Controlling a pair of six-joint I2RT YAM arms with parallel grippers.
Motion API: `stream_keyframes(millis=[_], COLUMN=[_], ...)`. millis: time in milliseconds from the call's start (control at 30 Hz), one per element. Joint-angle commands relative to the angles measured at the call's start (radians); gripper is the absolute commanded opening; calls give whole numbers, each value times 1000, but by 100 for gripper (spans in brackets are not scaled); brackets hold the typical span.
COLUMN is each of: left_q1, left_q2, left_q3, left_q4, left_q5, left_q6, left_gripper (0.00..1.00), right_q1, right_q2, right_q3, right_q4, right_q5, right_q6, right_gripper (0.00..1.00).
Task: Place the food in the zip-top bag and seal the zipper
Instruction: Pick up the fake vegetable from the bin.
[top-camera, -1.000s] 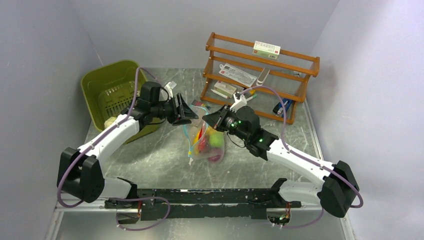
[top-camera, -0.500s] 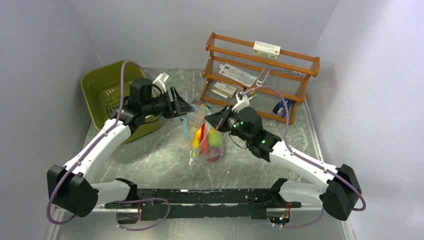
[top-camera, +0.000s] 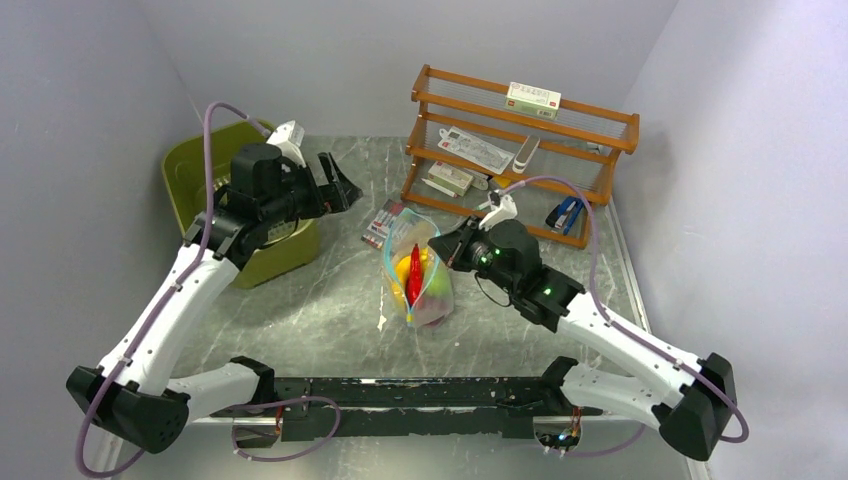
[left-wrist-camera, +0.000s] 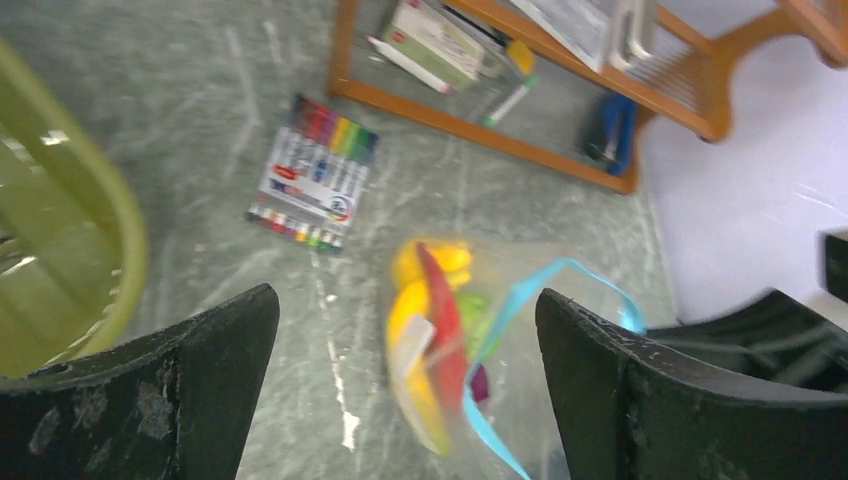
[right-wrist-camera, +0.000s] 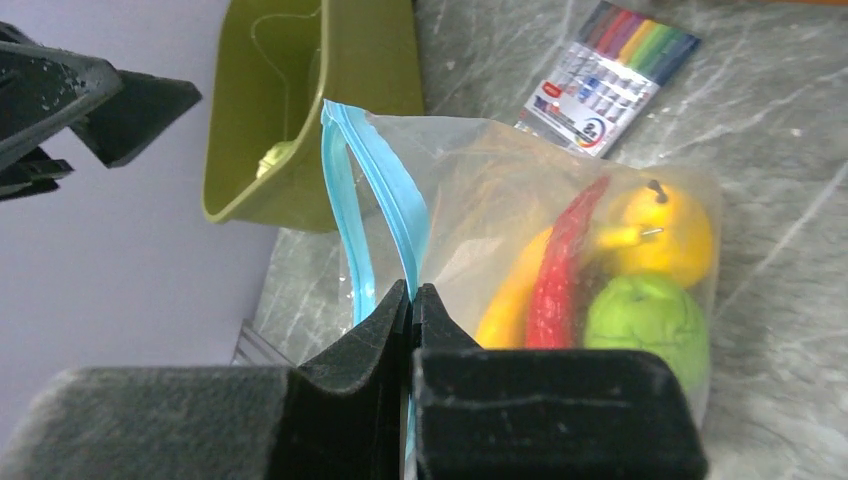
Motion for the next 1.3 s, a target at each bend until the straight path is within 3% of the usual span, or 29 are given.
stream_keyframes(millis=[0, 167, 300, 400, 633, 733, 900, 1067, 1267], left_q1=[-6, 9, 90, 192, 371, 470, 495, 540, 569], left_q2=[-5, 43, 69, 78, 147, 211, 325, 416, 509], left_q3=[61, 104, 73, 36, 17, -23, -12, 9, 52], left_q4=[-119, -195, -197, -160, -121, -43, -32, -74, -151], left_q5=[-255, -428, -454, -402, -486, -456, -483, -533, -571], left_q6=[79, 125, 146, 167, 245, 264, 183, 107, 119], left_gripper=[100, 99, 99, 99, 99, 99, 100, 100, 100], right_q1=[0, -1, -1, -1, -1, 0, 0, 0, -3], right_q2=[-50, -79, -95, -93, -65, -70, -105, -90, -47], right_q3=[97, 237, 288, 258, 109, 24, -33, 59, 126], right_q4=[-204, -392, -457, -435, -377, -341, -313, -382, -449], right_q5=[66, 139, 187, 195, 167, 188, 235, 246, 226], right_q6=[-71, -147, -174, -180, -171, -200, -249, -311, -316], right_gripper=[0, 0, 0, 0, 0, 0, 0, 0, 0])
